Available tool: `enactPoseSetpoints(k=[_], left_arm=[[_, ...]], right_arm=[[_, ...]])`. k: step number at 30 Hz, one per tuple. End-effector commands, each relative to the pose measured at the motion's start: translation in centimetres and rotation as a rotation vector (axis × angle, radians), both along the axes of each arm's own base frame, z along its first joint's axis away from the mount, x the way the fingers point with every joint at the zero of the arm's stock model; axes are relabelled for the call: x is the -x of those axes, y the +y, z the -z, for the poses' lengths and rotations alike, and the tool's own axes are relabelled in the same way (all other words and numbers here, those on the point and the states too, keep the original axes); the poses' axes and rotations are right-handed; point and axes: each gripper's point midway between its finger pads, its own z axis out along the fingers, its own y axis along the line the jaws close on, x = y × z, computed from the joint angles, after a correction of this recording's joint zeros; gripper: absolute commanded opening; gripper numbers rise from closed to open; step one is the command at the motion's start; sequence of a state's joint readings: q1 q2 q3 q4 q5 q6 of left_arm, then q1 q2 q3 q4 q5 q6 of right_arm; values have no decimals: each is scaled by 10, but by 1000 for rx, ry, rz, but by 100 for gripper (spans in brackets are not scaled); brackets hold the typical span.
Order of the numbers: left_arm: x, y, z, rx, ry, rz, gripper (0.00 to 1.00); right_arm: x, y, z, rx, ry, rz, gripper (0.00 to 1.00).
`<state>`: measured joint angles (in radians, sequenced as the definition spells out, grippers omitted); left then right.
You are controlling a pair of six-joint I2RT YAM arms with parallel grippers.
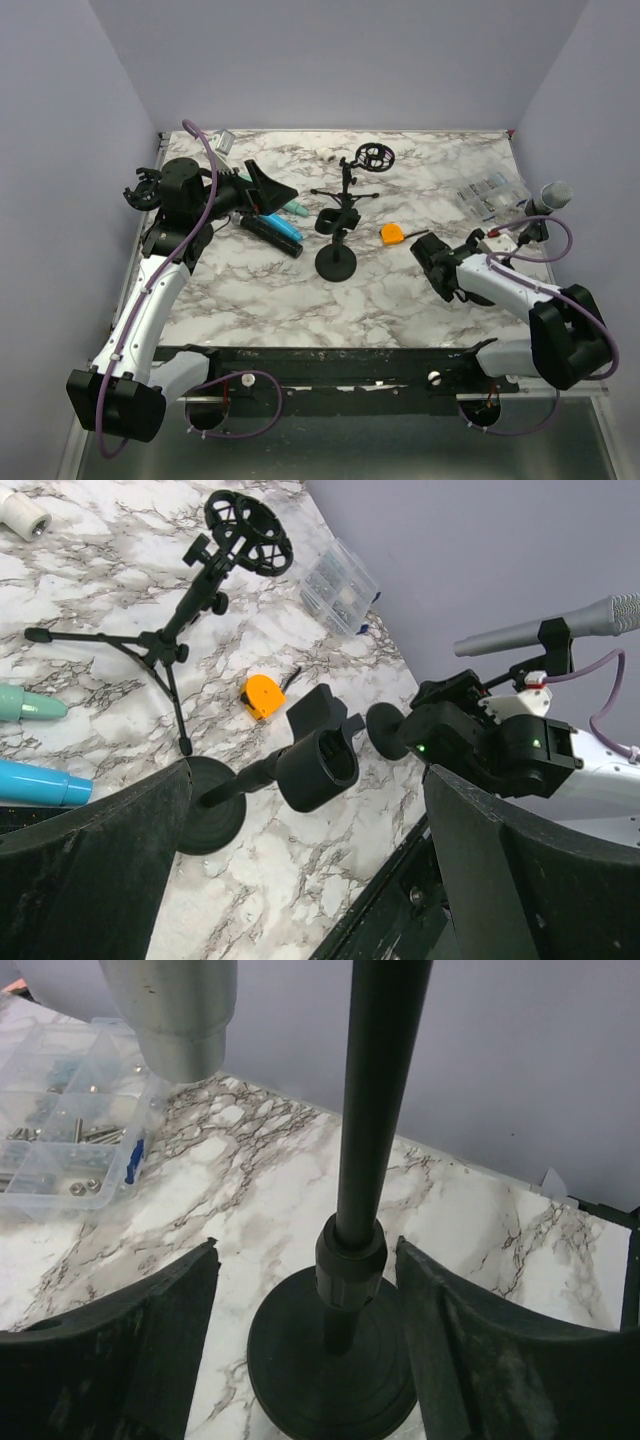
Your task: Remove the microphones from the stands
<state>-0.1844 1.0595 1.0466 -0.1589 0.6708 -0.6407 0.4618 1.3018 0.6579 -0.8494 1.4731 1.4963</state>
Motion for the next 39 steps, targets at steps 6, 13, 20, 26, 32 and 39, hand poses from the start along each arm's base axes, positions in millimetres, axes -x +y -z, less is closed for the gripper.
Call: enactPoseSetpoints(k=[6, 13, 20, 26, 32, 39], left_arm=[[4, -1, -3, 7, -16, 25, 96], [3, -1, -2, 4, -17, 23, 96], [3, -1, -2, 5, -15, 24, 95], [2, -1, 0, 4, -10, 24, 96], [2, -1, 0, 0, -11, 17, 96], [0, 0, 1, -5, -9, 14, 96]], right_arm=[[-11, -4, -11, 104, -66, 1, 54], [-7, -6, -16, 83, -109, 3, 37], [-9, -2, -16, 62, -108, 11, 0], [-18, 30, -30, 25, -138, -93, 0], [-30, 79, -37, -25, -182, -239, 0], [-37, 136, -18, -13, -153, -396, 0]])
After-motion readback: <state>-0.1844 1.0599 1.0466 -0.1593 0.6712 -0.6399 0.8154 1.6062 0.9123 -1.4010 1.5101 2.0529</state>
